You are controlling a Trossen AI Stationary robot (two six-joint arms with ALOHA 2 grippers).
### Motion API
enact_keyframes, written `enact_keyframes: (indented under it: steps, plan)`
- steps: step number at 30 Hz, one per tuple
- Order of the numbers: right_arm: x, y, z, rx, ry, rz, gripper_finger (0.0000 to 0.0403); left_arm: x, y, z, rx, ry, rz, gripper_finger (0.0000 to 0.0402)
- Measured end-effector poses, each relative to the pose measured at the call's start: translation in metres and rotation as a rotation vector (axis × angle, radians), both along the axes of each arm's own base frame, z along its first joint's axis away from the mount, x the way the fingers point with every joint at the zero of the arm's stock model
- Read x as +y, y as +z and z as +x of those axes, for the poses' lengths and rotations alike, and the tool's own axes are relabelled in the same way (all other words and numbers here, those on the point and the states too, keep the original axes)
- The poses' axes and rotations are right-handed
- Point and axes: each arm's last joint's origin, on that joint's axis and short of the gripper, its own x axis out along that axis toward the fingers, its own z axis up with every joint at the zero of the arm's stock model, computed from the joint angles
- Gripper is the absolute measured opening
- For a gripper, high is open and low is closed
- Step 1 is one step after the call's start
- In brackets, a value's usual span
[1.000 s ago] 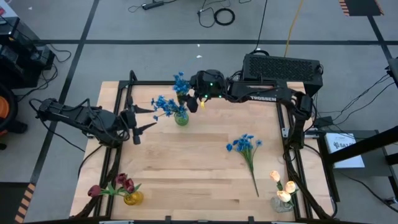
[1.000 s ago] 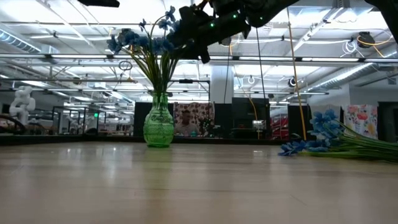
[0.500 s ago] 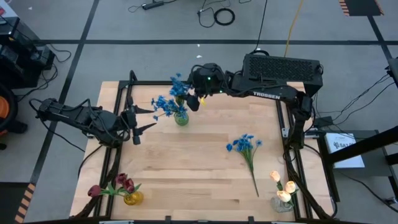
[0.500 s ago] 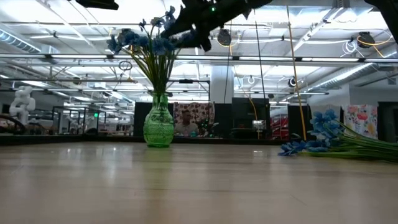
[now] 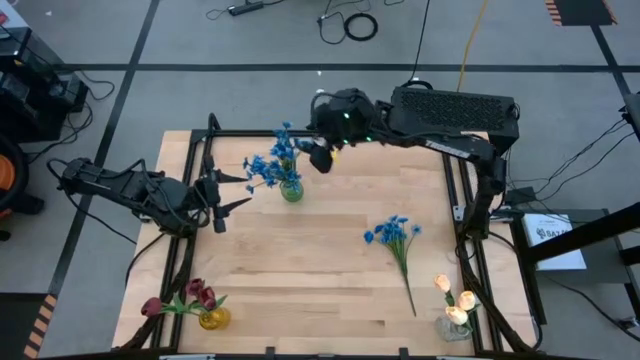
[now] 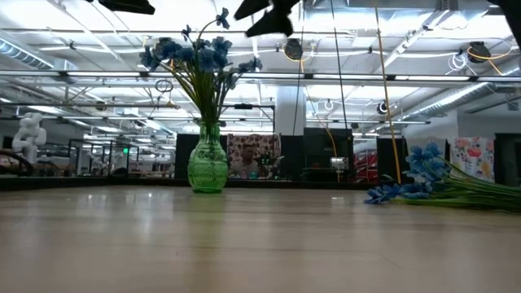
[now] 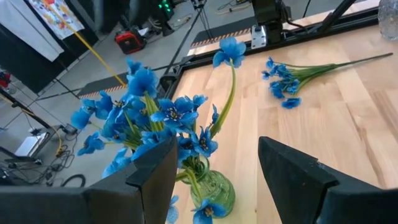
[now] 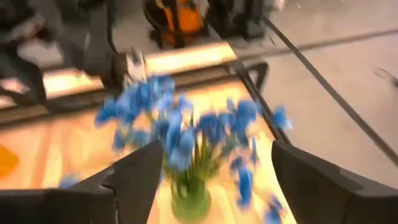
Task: Sort flowers into vase by color
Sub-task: Put the blue flowers into the green vase
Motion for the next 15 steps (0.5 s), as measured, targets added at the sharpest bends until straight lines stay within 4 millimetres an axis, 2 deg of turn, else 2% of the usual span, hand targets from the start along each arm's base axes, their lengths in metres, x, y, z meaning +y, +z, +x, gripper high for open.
enact_keyframes:
  steps: [5,11,15]
  plan:
    - [0.037,0.008,-0.032,0.207,-0.148,-0.003,0.0293,0.000,0.000,0.000,0.005,-0.001,0.002,0.0230]
    - [0.079,-0.006,-0.056,0.439,-0.354,0.092,0.0293,0.000,0.000,0.000,0.003,0.000,0.001,0.0230]
    - [0.100,-0.018,-0.062,0.515,-0.453,0.177,0.0293,0.000,0.000,0.000,0.003,-0.001,0.001,0.0230]
